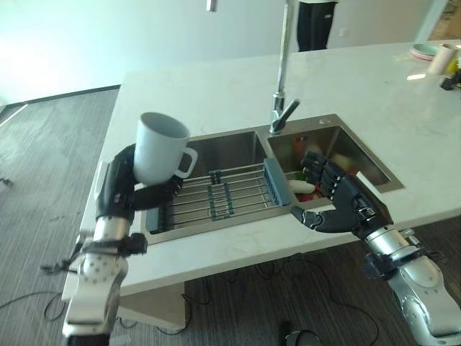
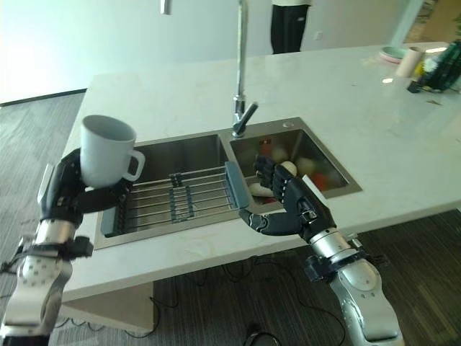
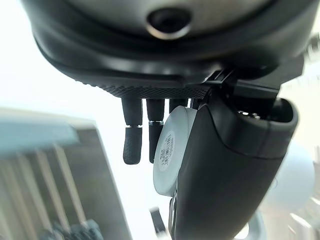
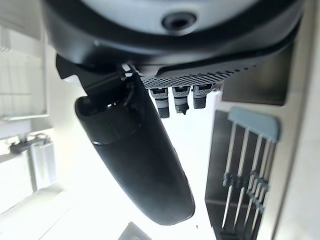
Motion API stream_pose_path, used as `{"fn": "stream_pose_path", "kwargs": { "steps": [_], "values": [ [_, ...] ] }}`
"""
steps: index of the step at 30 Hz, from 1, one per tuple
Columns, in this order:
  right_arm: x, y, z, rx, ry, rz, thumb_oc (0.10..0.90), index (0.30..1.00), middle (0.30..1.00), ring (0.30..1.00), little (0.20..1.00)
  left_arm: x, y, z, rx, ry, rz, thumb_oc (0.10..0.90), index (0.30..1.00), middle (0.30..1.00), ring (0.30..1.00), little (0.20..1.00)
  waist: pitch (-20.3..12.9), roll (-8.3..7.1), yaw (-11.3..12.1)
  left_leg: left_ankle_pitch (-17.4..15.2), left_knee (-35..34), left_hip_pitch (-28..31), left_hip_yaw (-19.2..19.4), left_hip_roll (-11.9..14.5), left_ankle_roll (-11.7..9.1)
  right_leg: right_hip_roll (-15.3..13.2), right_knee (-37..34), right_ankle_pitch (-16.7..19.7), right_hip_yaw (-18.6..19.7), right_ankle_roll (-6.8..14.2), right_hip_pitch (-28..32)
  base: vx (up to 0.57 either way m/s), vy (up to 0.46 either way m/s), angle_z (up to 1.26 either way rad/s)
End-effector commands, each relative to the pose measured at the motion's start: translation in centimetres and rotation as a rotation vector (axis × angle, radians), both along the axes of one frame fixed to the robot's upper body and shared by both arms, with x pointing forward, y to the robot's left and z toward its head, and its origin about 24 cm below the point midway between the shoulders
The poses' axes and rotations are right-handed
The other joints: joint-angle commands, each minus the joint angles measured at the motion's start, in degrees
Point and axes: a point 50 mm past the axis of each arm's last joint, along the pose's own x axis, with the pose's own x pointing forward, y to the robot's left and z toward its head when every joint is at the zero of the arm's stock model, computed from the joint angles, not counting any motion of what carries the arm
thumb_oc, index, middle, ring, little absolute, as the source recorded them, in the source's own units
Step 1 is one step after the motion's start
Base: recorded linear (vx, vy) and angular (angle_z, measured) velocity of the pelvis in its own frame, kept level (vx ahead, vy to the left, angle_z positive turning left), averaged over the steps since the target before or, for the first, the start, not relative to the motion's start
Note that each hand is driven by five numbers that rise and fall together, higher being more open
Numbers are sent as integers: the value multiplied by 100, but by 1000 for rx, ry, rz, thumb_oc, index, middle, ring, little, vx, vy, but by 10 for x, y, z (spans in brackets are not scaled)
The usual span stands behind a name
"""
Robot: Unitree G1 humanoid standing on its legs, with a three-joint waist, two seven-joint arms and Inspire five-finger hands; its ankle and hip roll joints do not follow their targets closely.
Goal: Place the dishes in the dishwasher.
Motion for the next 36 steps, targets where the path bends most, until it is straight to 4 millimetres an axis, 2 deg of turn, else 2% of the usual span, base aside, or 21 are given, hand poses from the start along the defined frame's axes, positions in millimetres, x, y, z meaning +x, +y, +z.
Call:
{"fn": "stream_pose_path", "kwargs": {
  "steps": [1,4,6,7,10,11,12,13,15,17,19,22,23,25,27,29,30,32,36],
  "values": [
    [-16,4,55,81,-341,51,800,900,900,900,900,-12,5,66,71,-366,-4,400,300,300,300,300,-320,-57,63,-359,129,-130,-60,2,-32,-86,358,-1224,-21,355,247,19,-197,48],
    [-20,4,56,109,-346,55,800,900,900,900,900,-26,5,59,36,-366,11,400,300,300,300,300,-254,-69,285,-202,129,-236,-178,88,-147,-86,358,-1256,-207,290,308,-5,-113,48],
    [-22,3,57,124,-355,41,800,900,900,900,900,-34,5,58,12,-380,6,400,300,300,300,300,-204,-60,458,8,129,-470,-318,209,-303,-83,358,-1295,-365,272,333,-130,-92,64],
    [-22,2,58,126,-369,16,800,900,900,900,900,-35,4,59,-15,-396,-13,400,300,300,300,300,-156,-57,527,86,129,-568,-211,265,-348,-108,358,-1295,-508,274,353,-188,-65,120],
    [-20,-4,62,136,-402,-41,800,900,900,900,900,-30,1,62,-55,-429,-62,400,300,300,300,300,-58,-135,466,59,129,-238,340,309,-335,-288,358,-1317,-803,316,511,-157,54,199],
    [-18,-13,67,137,-443,-99,800,900,900,900,900,-25,-3,66,-72,-462,-114,400,300,300,300,300,66,-302,409,42,129,78,848,164,-187,-563,358,-1111,-1036,363,537,-312,165,190],
    [-18,-17,69,140,-459,-118,800,900,900,900,900,-23,-5,68,-82,-476,-132,400,300,300,300,300,114,-349,376,-9,129,150,1017,143,-137,-671,358,-1017,-1164,399,554,-380,259,190],
    [-16,-22,70,142,-476,-157,800,900,900,900,900,-20,-8,70,-102,-496,-169,400,300,300,300,300,130,-365,270,-26,129,297,1455,293,-112,-797,358,-903,-1369,416,568,-272,267,159],
    [-16,-27,69,139,-496,-193,800,900,900,900,900,-15,-10,70,-124,-511,-204,400,300,300,300,300,133,-352,100,62,129,489,1925,619,-189,-934,358,-798,-1669,445,611,-221,313,197],
    [-16,-31,68,152,-507,-200,800,900,900,900,900,-12,-13,68,-136,-523,-208,400,300,300,300,300,129,-319,72,4,129,473,1871,740,-273,-1026,358,-719,-1807,520,619,-122,385,184],
    [-16,-34,66,179,-504,-201,800,900,900,900,900,-13,-12,66,-149,-520,-209,400,300,300,300,300,85,-255,83,-243,129,475,1773,667,-220,-1211,358,-506,-1890,678,574,-64,448,75],
    [-17,-30,61,192,-491,-198,800,900,900,900,900,-13,-11,65,-146,-494,-210,400,300,300,300,300,63,-188,245,-495,129,417,1485,356,-195,-1589,358,-79,-1989,926,511,-12,494,47],
    [-17,-25,58,194,-482,-204,800,900,900,900,900,-14,-11,65,-141,-479,-218,400,300,300,300,300,55,-178,361,-639,129,373,1319,157,-146,-1832,358,287,-2092,1056,486,10,584,45],
    [-17,-18,54,209,-466,-207,800,900,900,900,900,-13,-12,68,-128,-472,-216,400,300,300,300,300,54,-167,432,-759,129,308,1111,-69,-27,-1958,358,488,-2110,1089,493,19,501,47],
    [-16,-12,51,225,-451,-200,800,900,900,900,900,-12,-13,70,-119,-464,-211,400,300,300,300,300,51,-149,407,-821,129,239,853,-254,90,-1898,358,541,-1914,1051,458,18,389,76],
    [-17,-12,50,225,-446,-227,800,900,900,900,900,-7,-17,73,-111,-460,-242,400,300,300,300,300,54,-142,234,-814,129,119,348,-421,226,-1347,358,154,-1044,855,264,12,216,105],
    [-19,-16,49,224,-444,-246,800,900,900,900,900,-5,-20,73,-115,-456,-267,400,300,300,300,300,67,-156,128,-665,129,-3,223,-454,279,-1085,358,-80,-708,671,168,1,108,187],
    [-23,-25,49,223,-438,-254,800,900,900,900,900,-2,-24,71,-116,-449,-286,400,300,300,300,300,43,-213,-2,-574,129,-117,-105,-516,304,-746,358,-334,-176,614,154,35,99,208],
    [-26,-32,48,257,-431,-210,800,900,900,900,900,-7,-27,64,-101,-448,-254,400,300,300,300,300,73,-349,26,-586,129,-164,-408,-581,342,-554,358,-325,160,707,77,27,6,136]
  ]
}}
